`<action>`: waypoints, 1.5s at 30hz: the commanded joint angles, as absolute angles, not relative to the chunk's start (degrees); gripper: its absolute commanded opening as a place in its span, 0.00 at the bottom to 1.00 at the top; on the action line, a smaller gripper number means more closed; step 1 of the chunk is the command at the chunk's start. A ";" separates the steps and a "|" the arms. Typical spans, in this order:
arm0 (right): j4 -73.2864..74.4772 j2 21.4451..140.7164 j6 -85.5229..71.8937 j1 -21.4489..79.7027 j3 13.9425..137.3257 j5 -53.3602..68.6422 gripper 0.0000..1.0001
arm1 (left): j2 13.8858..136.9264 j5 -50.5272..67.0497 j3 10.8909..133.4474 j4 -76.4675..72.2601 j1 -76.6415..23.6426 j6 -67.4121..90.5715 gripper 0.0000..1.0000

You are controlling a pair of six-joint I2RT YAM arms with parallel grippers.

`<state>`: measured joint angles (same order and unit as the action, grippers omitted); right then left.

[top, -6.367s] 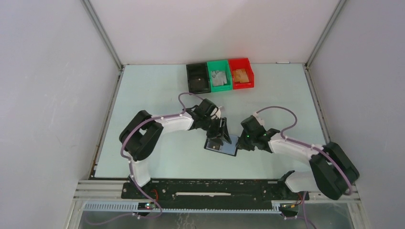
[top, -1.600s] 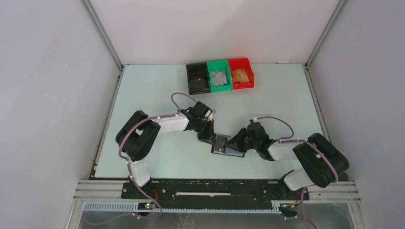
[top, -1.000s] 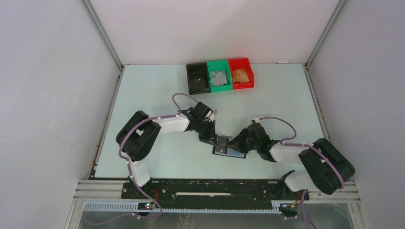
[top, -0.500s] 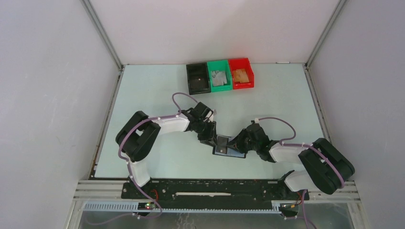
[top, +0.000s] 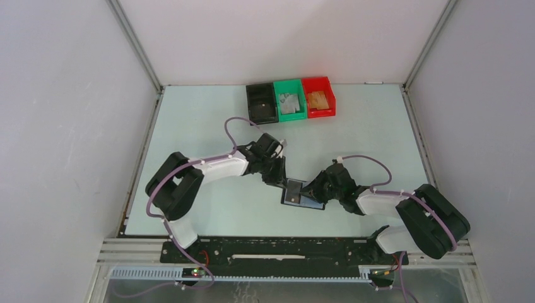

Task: Take the credit cards out of the card holder
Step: Remove the credit card from the card holder.

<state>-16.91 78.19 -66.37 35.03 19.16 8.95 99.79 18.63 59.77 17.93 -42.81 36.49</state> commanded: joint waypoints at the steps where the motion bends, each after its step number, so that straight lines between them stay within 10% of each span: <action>1: -14.68 77.82 -66.05 34.98 18.72 7.36 0.29 | 101.58 18.84 62.90 18.28 -43.89 36.04 0.22; 18: -14.46 76.80 -66.16 34.33 18.13 7.22 0.29 | 105.15 20.38 65.08 18.28 -45.02 36.48 0.00; 38: -16.29 76.76 -66.89 33.83 16.61 7.29 0.26 | 107.95 28.02 65.51 16.43 -45.65 36.46 0.00; 45: -16.95 76.52 -66.76 34.10 16.61 7.42 0.00 | 109.04 28.05 65.59 16.35 -46.26 36.74 0.00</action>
